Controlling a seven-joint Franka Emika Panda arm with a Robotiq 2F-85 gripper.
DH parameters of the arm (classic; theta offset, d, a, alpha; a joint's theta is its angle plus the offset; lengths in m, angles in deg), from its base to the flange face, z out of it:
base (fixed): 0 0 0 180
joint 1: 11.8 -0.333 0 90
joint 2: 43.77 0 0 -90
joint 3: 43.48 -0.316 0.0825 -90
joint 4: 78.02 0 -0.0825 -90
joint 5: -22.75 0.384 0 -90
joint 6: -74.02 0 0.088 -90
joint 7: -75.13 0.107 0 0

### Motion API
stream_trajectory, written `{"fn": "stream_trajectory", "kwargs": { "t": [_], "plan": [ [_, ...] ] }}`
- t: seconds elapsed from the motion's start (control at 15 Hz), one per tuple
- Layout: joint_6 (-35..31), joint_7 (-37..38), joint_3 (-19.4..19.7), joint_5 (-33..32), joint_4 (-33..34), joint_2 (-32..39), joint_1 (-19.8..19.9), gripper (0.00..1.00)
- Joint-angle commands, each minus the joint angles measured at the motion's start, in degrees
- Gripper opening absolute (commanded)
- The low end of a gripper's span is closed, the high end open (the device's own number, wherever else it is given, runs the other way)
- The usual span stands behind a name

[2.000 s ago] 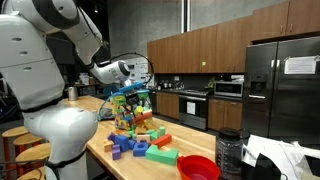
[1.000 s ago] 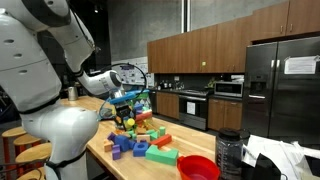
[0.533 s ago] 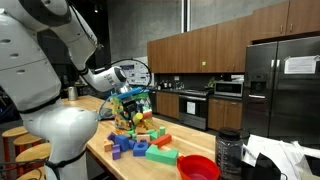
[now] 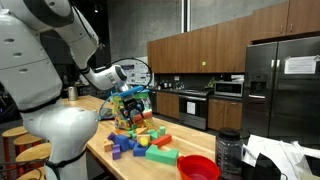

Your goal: Remove one yellow block from the toy bag

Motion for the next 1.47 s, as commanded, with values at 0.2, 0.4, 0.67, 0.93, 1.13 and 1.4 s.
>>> {"fn": "stream_trajectory", "kwargs": {
  "t": [0.2,0.4,0.67,0.93,1.13,1.4],
  "plan": [
    [1.29,-4.32,0.69,0.82,5.16,2.23,-0.45,1.0],
    [1.63,-6.71,0.95,1.91,7.45,3.06,-0.66,1.0],
    [2.56,-11.27,1.24,4.94,11.03,4.41,-0.8,1.0],
    [4.95,-18.72,2.01,13.06,15.86,6.06,-1.51,1.0],
    [3.88,-17.19,0.77,12.36,14.12,5.33,-0.72,1.0],
    [3.88,-17.19,0.77,12.36,14.12,5.33,-0.72,1.0]
  ]
}}
